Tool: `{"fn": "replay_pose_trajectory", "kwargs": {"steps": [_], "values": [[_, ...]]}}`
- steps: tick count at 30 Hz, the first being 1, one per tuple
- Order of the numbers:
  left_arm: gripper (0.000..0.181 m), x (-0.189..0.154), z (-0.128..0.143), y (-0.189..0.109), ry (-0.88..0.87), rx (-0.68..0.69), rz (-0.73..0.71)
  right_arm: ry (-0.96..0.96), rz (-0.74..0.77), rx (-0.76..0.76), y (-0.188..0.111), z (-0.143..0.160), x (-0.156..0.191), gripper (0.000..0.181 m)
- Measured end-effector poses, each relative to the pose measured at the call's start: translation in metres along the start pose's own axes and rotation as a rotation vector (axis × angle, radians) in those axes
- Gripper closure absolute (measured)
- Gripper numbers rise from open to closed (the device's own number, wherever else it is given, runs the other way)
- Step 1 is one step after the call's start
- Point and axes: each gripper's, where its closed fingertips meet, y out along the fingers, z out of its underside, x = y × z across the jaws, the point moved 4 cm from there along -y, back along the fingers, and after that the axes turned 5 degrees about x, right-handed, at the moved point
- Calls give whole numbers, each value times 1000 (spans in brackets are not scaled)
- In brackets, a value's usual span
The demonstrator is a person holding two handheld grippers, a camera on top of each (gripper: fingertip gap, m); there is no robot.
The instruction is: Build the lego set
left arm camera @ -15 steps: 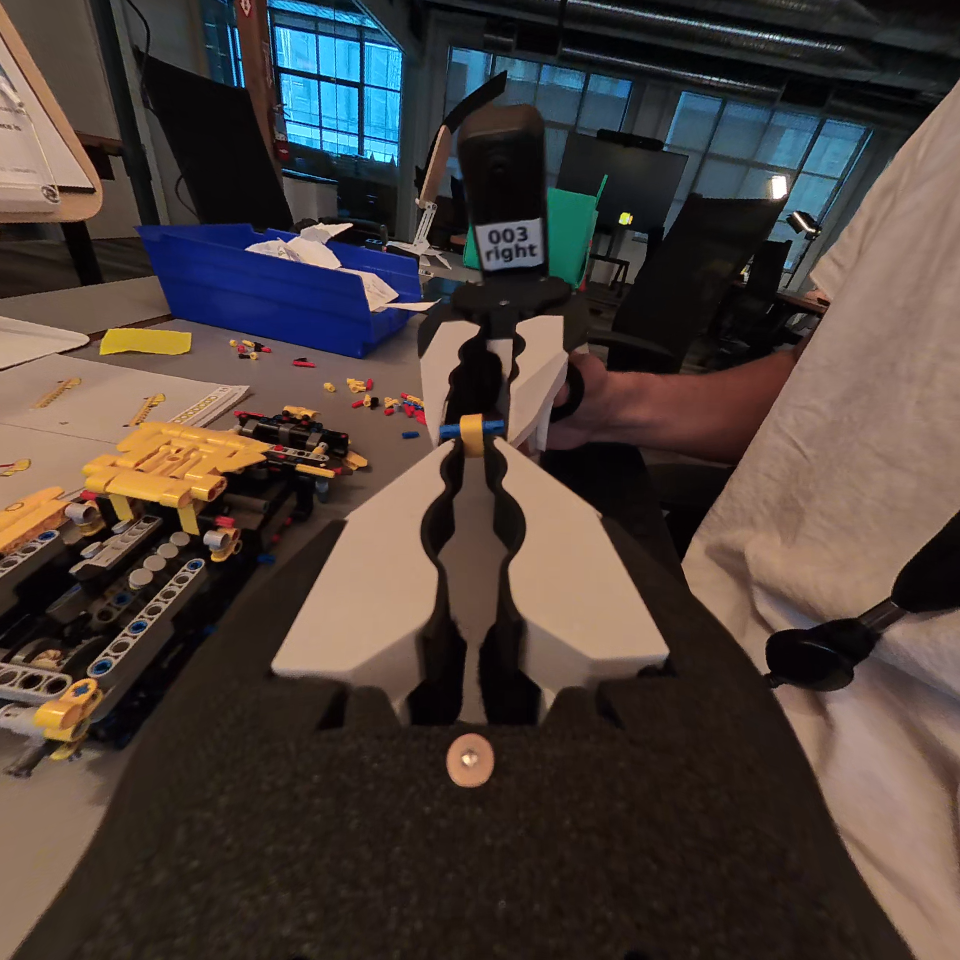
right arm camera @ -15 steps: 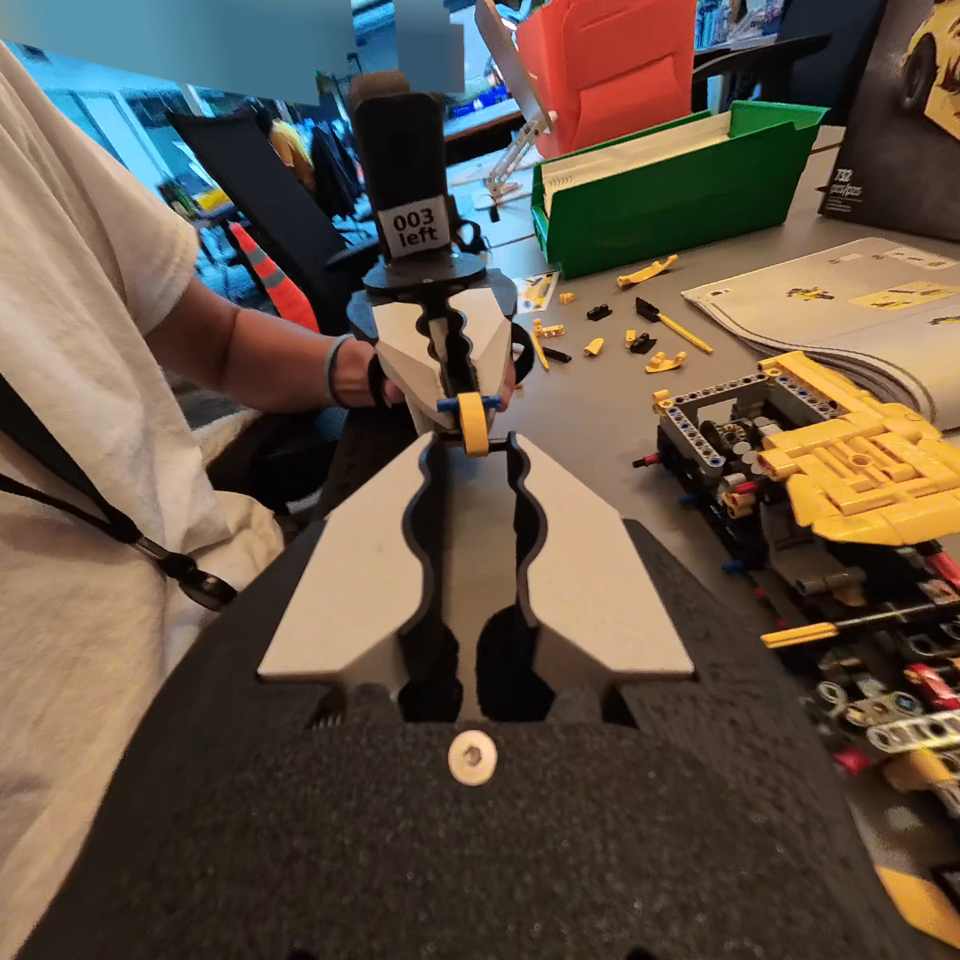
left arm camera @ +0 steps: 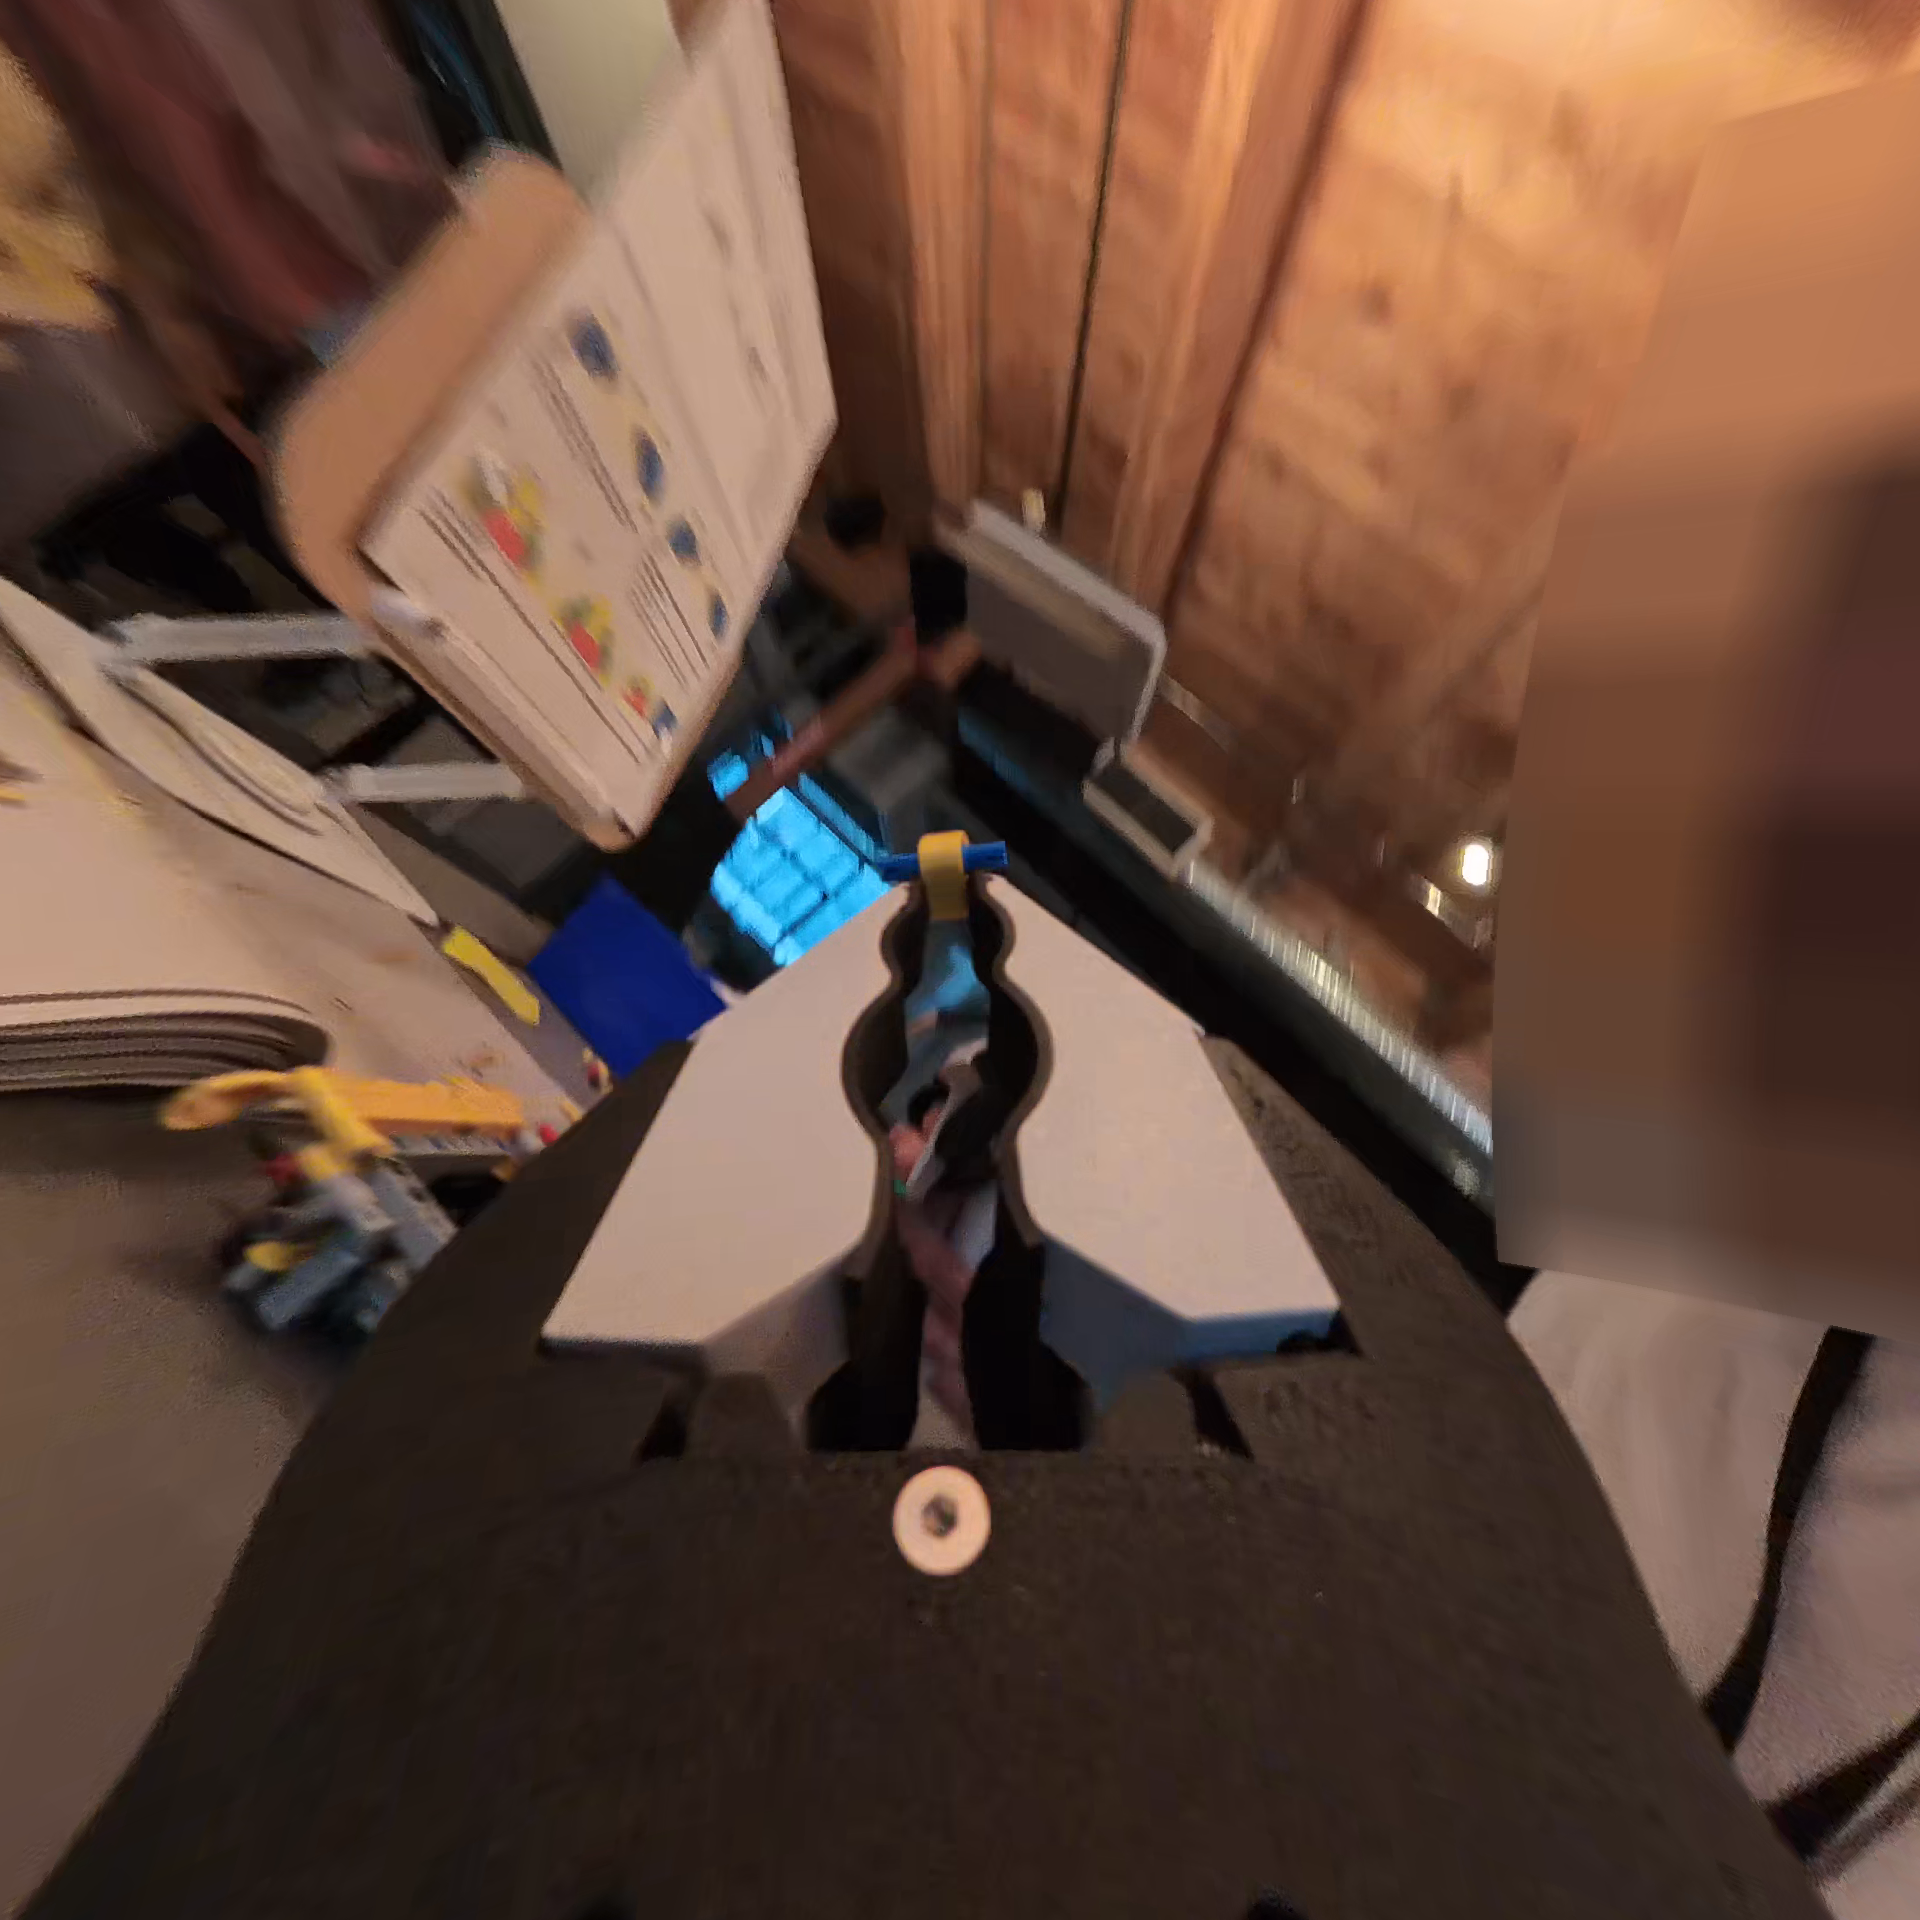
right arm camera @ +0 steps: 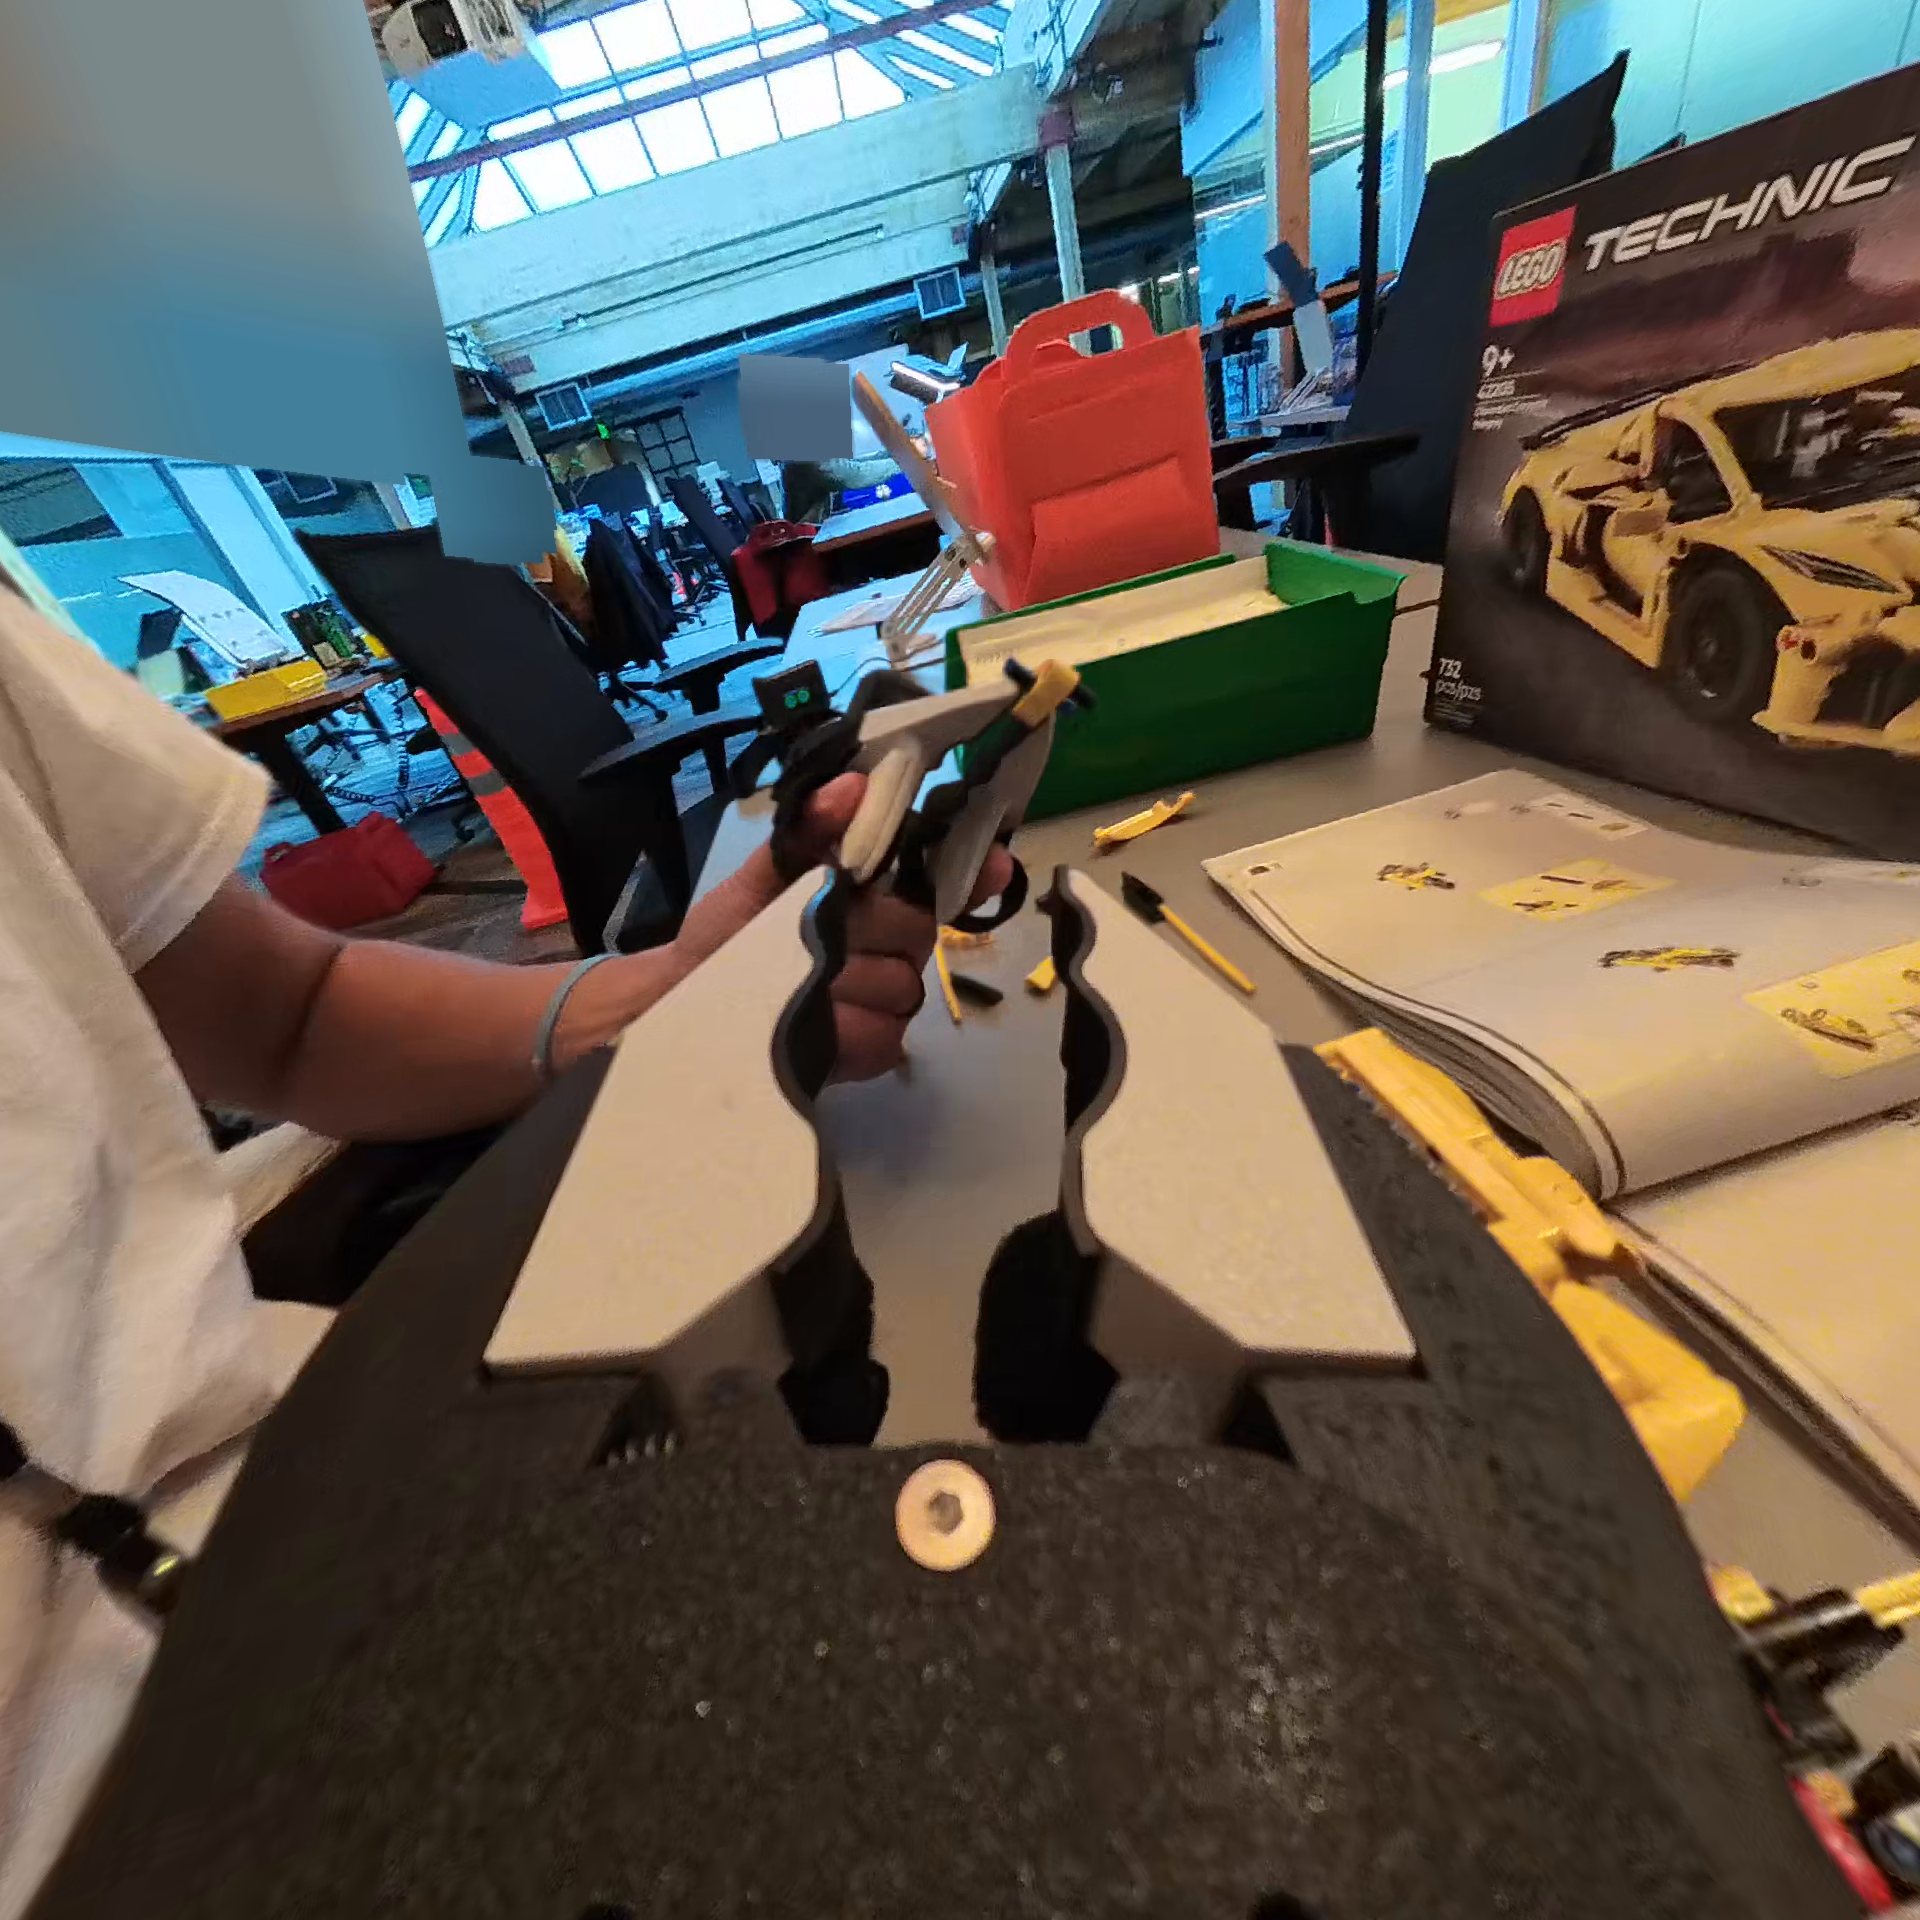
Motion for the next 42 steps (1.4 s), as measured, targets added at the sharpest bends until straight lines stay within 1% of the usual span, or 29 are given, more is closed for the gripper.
{"fn": "replay_pose_trajectory", "kwargs": {"steps": [1, 3, 5, 7, 9, 12, 17, 22, 25, 35, 42], "values": [[174, 8, -12, -10, -46, -69, -8, 6, 12, 3, 5, 0, -6, 143], [174, 20, -28, -25, -120, -162, -15, 12, 41, -7, 12, 5, -17, 143], [174, 28, -39, -37, -145, -242, -27, 28, 85, -39, 14, 13, -27, 145], [174, 34, -49, -44, -147, -282, -35, 55, 111, -59, 11, 19, -32, 142], [174, 37, -58, -49, -135, -313, -46, 23, 130, -61, 6, 22, -32, 143], [174, 39, -62, -52, -160, -330, -31, -34, 188, -24, 2, 29, -38, 144], [174, 43, -57, -48, -228, -309, 14, 8, 158, -46, 6, 28, -41, 145], [174, 43, -56, -45, -219, -287, 18, 17, 150, -29, 8, 32, -42, 146], [174, 45, -56, -46, -235, -289, 20, 11, 160, -52, 5, 28, -41, 149], [174, 48, -55, -46, -243, -282, 18, 63, 137, -65, 1, 29, -43, 149], [174, 48, -55, -45, -243, -274, 20, 54, 130, -50, 3, 30, -40, 149]]}}
